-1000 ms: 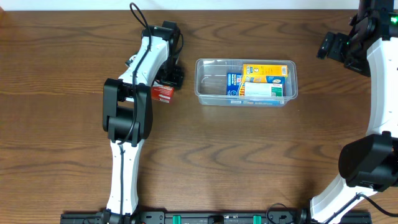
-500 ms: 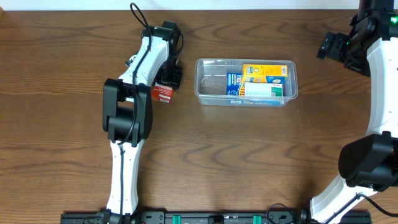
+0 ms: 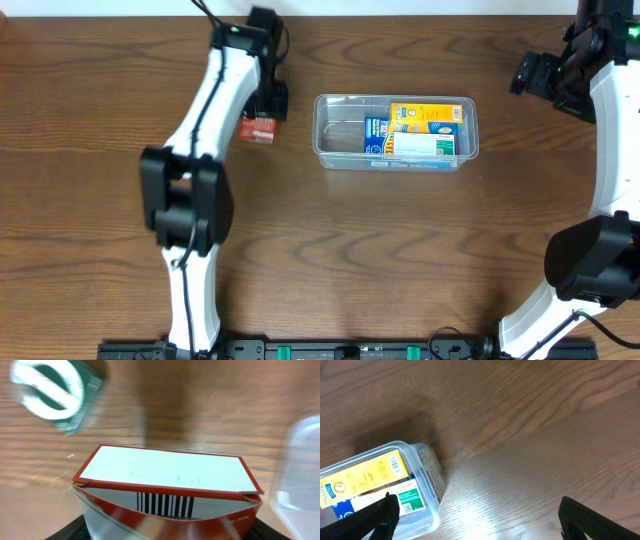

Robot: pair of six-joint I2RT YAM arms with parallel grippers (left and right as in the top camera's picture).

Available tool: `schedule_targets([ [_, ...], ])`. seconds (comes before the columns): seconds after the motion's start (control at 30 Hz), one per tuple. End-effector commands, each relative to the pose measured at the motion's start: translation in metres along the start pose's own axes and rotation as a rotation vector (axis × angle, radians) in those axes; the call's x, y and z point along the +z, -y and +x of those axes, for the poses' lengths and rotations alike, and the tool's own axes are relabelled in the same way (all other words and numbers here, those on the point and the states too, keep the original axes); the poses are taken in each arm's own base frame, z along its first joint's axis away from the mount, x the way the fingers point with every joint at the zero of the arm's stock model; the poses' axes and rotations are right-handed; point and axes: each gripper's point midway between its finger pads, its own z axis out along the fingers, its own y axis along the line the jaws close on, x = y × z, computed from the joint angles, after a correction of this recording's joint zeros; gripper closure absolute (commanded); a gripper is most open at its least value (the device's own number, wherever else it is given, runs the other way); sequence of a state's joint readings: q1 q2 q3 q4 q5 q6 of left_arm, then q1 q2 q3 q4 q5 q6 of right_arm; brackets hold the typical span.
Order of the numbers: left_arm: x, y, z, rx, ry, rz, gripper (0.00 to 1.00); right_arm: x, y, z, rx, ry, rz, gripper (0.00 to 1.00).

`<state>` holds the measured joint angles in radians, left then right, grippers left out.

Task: Pack container
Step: 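Grasp the red Panadol ActiFast box with the left gripper and lift, then carry the red box into the container's left end and release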

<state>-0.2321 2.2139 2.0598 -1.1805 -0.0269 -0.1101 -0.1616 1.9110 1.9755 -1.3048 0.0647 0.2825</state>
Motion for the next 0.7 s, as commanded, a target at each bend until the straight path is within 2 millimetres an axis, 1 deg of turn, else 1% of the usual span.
schedule_targets([
  [0.0, -0.051, 0.001, -0.011, -0.135, 0.122, 0.025, 0.34, -0.012, 0.002, -0.003, 0.020, 0.033, 0.001, 0.01],
  [0.07, -0.070, 0.008, -0.013, -0.167, 0.169, 0.045, 0.34, -0.012, 0.002, -0.003, 0.020, 0.033, 0.001, 0.01],
  [0.13, -0.087, 0.021, -0.015, -0.174, 0.215, 0.069, 0.34, -0.012, 0.002, -0.003, 0.020, 0.034, 0.001, 0.01],
  [0.23, -0.102, 0.049, -0.016, -0.151, 0.267, 0.108, 0.34, -0.012, 0.002, -0.003, 0.020, 0.033, 0.001, 0.01],
  [0.3, -0.107, 0.076, -0.015, -0.109, 0.293, 0.136, 0.34, -0.012, 0.002, -0.003, 0.020, 0.033, 0.001, 0.01],
  [0.4, -0.111, 0.110, -0.011, -0.051, 0.318, 0.167, 0.34, -0.012, 0.002, -0.003, 0.020, 0.034, 0.001, 0.01],
  [0.47, -0.114, 0.128, -0.008, -0.026, 0.335, 0.179, 0.34, -0.012, 0.002, -0.003, 0.020, 0.033, 0.001, 0.01],
  [0.5, -0.115, 0.135, -0.007, -0.025, 0.346, 0.175, 0.34, -0.012, 0.002, -0.003, 0.020, 0.033, 0.001, 0.01],
  [0.6, -0.116, 0.143, -0.004, -0.022, 0.361, 0.160, 0.34, -0.012, 0.002, -0.003, 0.020, 0.033, 0.001, 0.01],
  [0.67, -0.114, 0.149, -0.002, -0.014, 0.356, 0.163, 0.34, -0.012, 0.002, -0.003, 0.020, 0.033, 0.001, 0.01],
])
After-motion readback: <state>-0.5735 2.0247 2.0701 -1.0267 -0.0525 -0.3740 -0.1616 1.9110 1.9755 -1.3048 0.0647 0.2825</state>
